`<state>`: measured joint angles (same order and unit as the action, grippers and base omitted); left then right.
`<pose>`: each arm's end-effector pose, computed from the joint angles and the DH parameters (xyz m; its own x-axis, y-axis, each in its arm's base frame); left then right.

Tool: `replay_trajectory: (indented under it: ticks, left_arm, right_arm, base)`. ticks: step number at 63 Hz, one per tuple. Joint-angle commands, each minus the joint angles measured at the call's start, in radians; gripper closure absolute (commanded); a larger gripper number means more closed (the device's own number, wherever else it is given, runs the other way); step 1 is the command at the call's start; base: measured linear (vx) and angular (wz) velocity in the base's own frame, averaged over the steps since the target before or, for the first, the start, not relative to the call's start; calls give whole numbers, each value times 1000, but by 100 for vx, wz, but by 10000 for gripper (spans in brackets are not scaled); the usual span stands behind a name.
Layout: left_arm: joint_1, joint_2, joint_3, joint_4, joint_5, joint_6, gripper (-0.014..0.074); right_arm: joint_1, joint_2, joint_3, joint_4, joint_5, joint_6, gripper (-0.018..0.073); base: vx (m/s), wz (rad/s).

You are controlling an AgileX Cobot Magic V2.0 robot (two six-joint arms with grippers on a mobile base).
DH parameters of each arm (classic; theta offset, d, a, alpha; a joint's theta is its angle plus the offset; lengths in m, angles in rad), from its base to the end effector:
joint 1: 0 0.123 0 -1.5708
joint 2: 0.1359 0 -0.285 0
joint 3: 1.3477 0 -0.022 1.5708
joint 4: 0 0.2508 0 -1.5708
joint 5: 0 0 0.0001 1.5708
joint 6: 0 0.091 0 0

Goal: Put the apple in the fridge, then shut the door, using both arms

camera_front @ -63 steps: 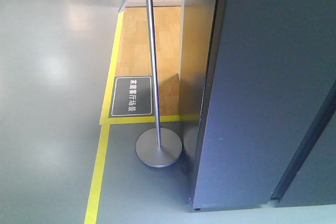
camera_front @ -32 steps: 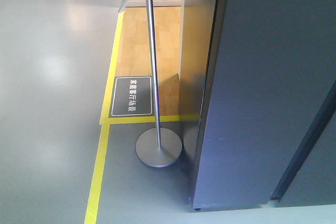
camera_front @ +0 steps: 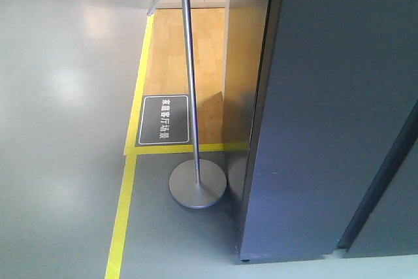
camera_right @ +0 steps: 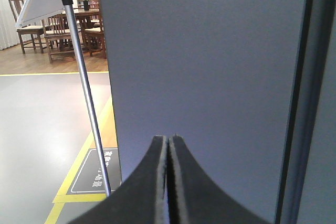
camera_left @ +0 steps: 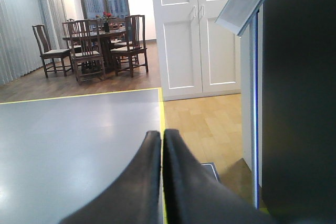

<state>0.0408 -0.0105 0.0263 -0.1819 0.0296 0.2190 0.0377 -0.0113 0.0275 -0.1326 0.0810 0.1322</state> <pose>0.0567 0.0018 0.2022 0.0409 0.0389 -0.9984 -0.0370 0.9986 0.0374 0.0568 0.0012 0.1972 -0.0093 -0.0003 -1.0000 -0.0270 0.9996 -0.0001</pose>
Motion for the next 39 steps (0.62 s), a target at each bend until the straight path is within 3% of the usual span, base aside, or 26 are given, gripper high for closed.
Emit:
replay_trajectory:
  ticks: [1,39]
  left_arm:
    - [2,-17,21,-3,-76,0,603]
    - [2,-17,21,-3,-76,0,603]
  right_arm:
    - [1,-18,15,-5,-81,1,563]
    - [1,-18,15,-5,-81,1,563]
  base:
    - [0,0]
    - [0,0]
